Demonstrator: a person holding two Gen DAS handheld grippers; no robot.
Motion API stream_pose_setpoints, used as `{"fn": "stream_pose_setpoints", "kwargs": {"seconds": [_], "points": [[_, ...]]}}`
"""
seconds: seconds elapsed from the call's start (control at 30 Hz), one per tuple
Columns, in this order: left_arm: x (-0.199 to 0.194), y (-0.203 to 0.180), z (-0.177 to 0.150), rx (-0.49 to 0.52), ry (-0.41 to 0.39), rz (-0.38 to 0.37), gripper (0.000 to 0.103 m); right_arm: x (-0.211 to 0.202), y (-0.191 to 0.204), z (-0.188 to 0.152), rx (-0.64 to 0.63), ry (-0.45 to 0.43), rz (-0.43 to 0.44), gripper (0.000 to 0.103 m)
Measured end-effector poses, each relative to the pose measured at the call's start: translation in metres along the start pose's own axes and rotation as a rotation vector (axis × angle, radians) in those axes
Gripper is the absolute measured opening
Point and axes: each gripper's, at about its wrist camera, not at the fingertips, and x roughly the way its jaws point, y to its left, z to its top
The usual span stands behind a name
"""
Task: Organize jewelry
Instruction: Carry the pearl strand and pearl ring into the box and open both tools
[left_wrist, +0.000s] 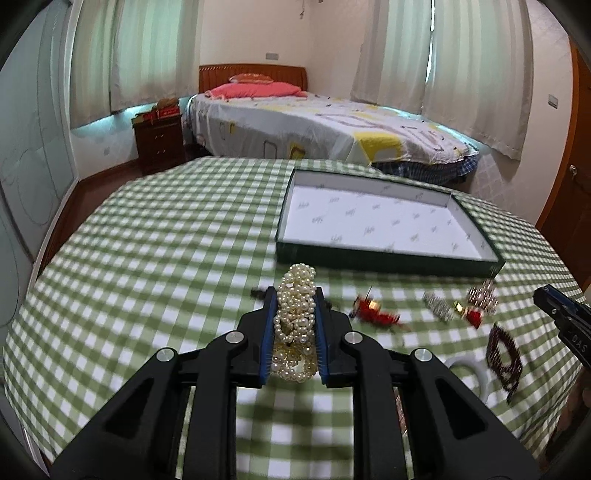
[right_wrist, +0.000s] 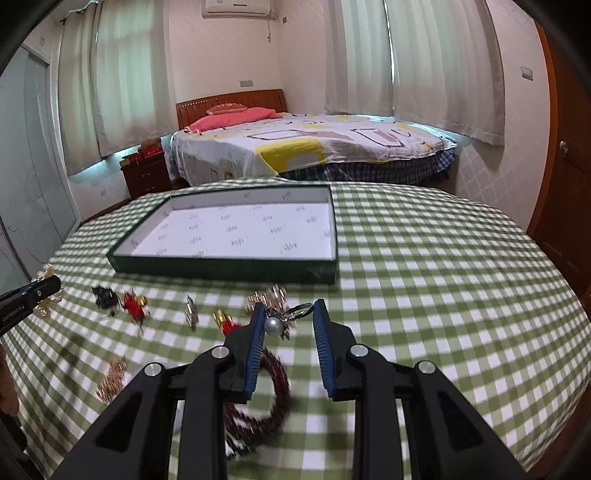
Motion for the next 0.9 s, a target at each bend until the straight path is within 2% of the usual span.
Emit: {"fn": "stream_pose_setpoints", "kwargs": {"seconds": [0.2,0.37,0.47,0.67,0.8,0.9], "points": [[0.025,-0.018,0.039,0.013,-0.032,-0.054,0.019,0.017,0.004,0.033,-0.006,-0.035,0.028,0.027],[0.063,-0.037,0.066,0.018,-0.033,-0.09,0.019,0.057,0.001,0.059,-0.001,-0.006,0.047,0.027],[0.099,-0.047,0.078,0.023,0.007,-0.102,0.019,0.08,0.001,0.068,-0.015,0.019,0.045,0.027],[0.159,-0.049,0.078,0.006,0.145,-0.099,0.019,0.131,-0.001,0.069,-0.017,0.147,0.073,0.027],[0.182,-0.045,0.071,0.007,0.216,-0.09,0.019,0.145,0.001,0.065,-0.043,0.193,0.069,0.027],[0.187,-0.045,0.066,0.01,0.233,-0.092,0.021,0.151,0.001,0.061,-0.051,0.218,0.069,0.028]]}}
